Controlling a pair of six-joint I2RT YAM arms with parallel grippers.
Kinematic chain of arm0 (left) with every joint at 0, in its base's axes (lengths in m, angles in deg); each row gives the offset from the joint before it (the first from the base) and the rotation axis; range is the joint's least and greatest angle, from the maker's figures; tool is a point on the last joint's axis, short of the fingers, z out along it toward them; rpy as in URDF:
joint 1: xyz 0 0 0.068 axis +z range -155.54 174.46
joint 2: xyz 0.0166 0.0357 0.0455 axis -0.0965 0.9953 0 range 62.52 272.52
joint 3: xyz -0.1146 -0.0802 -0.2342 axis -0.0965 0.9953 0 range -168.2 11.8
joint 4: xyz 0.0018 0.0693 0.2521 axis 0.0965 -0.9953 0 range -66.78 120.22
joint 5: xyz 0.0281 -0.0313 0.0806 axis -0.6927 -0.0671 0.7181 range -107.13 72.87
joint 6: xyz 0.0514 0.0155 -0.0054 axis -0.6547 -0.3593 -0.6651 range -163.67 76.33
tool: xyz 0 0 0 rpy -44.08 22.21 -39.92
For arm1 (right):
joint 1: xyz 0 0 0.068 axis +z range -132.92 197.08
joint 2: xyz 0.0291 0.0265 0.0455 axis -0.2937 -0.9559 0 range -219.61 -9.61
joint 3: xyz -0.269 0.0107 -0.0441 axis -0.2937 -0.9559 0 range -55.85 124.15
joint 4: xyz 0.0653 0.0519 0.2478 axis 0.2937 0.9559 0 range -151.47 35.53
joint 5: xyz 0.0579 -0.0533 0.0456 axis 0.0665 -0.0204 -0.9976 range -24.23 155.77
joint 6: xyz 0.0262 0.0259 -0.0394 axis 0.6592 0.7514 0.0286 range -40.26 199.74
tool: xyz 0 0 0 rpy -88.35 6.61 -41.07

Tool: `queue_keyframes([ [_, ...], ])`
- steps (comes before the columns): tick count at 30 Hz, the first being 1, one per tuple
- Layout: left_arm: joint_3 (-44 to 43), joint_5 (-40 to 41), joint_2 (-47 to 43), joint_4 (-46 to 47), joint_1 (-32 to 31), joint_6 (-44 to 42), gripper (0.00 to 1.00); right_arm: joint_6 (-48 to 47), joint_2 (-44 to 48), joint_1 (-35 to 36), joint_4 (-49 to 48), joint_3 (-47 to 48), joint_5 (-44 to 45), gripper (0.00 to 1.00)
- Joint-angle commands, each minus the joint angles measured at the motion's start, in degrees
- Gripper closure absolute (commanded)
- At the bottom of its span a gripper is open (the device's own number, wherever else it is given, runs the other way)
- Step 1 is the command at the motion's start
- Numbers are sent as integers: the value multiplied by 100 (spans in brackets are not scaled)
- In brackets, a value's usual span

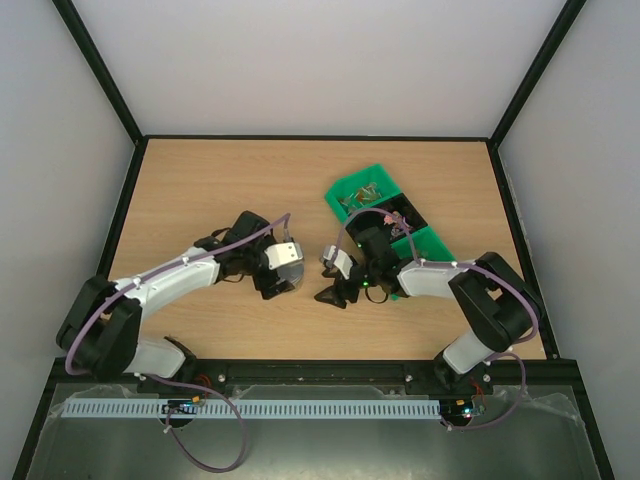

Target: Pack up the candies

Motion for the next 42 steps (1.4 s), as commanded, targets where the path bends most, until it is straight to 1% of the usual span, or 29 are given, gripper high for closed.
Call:
queue_keyframes([
  [1,-232,-431,-430,-734,60,-37,0,-11,233,-57,280,-91,-30,20],
  [3,-299,-576,-615,-865,71,-58,1,-15,254,-63,300,-90,-27,20],
  [4,-338,-618,-657,-894,78,-57,3,-7,256,-67,302,-102,-28,20],
  [5,-383,-648,-655,-894,84,-56,8,2,255,-79,298,-101,-39,20],
  [7,-505,-680,-545,-832,88,3,25,30,233,-97,285,-105,-58,20],
  [9,-684,-646,-312,-721,72,145,41,56,222,-96,276,-101,-69,20],
  [12,-1013,-572,154,-792,9,181,62,88,212,-98,268,-75,-75,21],
  [14,-1164,-508,395,-769,-2,196,70,92,196,-104,267,-69,-71,21],
  [15,-1186,-470,447,-708,-14,198,72,90,200,-102,279,-59,-64,21],
  [20,-1129,-263,859,-672,-138,61,78,102,182,-110,289,-45,-33,21],
  [24,-718,282,1235,-819,-211,-158,81,95,177,-112,285,-45,8,21],
  [27,-614,432,1160,-968,-195,-277,82,78,173,-120,293,-45,2,21],
  [29,-681,329,1009,-996,-151,-262,82,85,153,-124,289,-49,-10,21],
  [31,-870,152,921,-1051,-99,-172,79,105,132,-120,258,-40,-29,21],
  [32,-980,-30,878,-1071,-53,-100,75,122,124,-120,241,-25,-31,20],
  [34,-1187,-280,742,-1062,55,79,63,152,90,-120,196,12,-29,19],
  [35,-1274,-364,657,-1065,116,152,59,174,66,-120,145,29,-26,19],
  [37,-1416,-546,552,-1157,250,197,58,216,26,-120,66,68,-41,18],
  [39,-1514,-661,472,-1330,385,116,61,266,-41,-120,7,132,-85,18],
  [42,-1445,-586,340,-1604,446,-232,66,296,-126,-120,-32,217,-111,18],
])
